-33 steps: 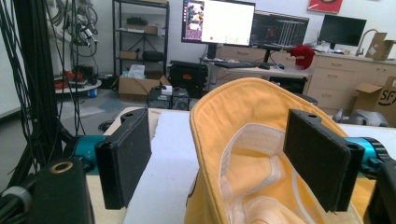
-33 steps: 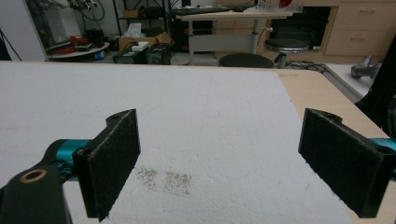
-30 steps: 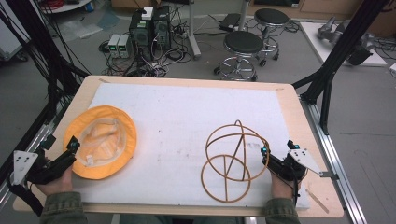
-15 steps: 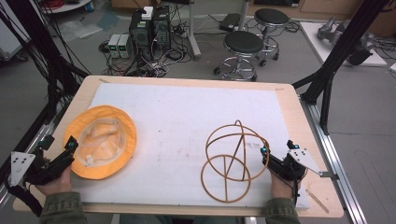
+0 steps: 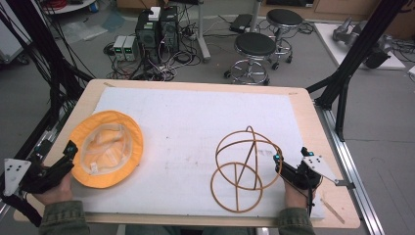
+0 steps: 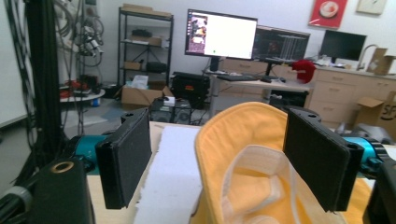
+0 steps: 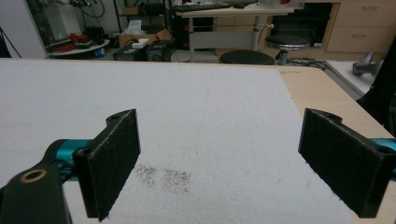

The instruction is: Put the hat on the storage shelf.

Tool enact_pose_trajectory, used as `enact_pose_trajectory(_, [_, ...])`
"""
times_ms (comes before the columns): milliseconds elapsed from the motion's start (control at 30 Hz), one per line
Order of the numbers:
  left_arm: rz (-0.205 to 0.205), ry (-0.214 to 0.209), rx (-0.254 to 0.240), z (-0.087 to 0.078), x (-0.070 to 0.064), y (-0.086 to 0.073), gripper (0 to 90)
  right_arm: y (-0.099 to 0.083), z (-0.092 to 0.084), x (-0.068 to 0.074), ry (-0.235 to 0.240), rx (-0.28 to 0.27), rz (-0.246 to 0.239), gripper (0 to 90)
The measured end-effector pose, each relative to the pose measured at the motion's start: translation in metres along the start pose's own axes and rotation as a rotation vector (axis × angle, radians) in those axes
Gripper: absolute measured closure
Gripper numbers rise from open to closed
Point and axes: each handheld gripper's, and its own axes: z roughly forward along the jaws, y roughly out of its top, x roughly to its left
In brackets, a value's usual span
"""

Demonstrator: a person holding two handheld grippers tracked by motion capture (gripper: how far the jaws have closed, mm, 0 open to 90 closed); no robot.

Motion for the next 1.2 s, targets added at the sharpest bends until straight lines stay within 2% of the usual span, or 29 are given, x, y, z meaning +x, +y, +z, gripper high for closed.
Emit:
enact_pose_trajectory(267, [-0.015, 0.047, 0.039, 0.002, 0.008, 0.006, 24.8, -0.001, 0.001, 0.000, 0.003, 0.008, -0.001, 11.5])
enact_pose_trajectory(400, [-0.018, 0.057, 0.064, 0.004, 0.010, 0.006, 24.8, -0.001, 0.002, 0.000, 0.004, 0.011, -0.004, 11.5])
enact_pose_trajectory(433, [-0.020, 0.059, 0.089, 0.008, 0.011, 0.005, 24.8, -0.001, 0.002, 0.000, 0.004, 0.011, -0.006, 11.5])
enact_pose_trajectory(700, [0.000, 0.080, 0.158, 0.016, 0.009, 0.002, 25.4, -0.001, 0.003, -0.001, 0.002, 0.021, -0.012, 11.5])
enact_pose_trajectory(900, [-0.006, 0.081, 0.198, 0.020, 0.010, -0.002, 25.5, -0.002, 0.004, -0.001, 0.001, 0.023, -0.015, 11.5])
enact_pose_trajectory(1033, [-0.015, 0.066, 0.229, 0.024, 0.009, -0.005, 26.5, -0.002, 0.004, -0.001, 0.000, 0.027, -0.026, 11.5])
enact_pose_trajectory(1200, [-0.018, 0.052, 0.296, 0.033, 0.003, -0.012, 28.3, -0.002, 0.005, 0.000, 0.004, 0.031, -0.033, 11.5])
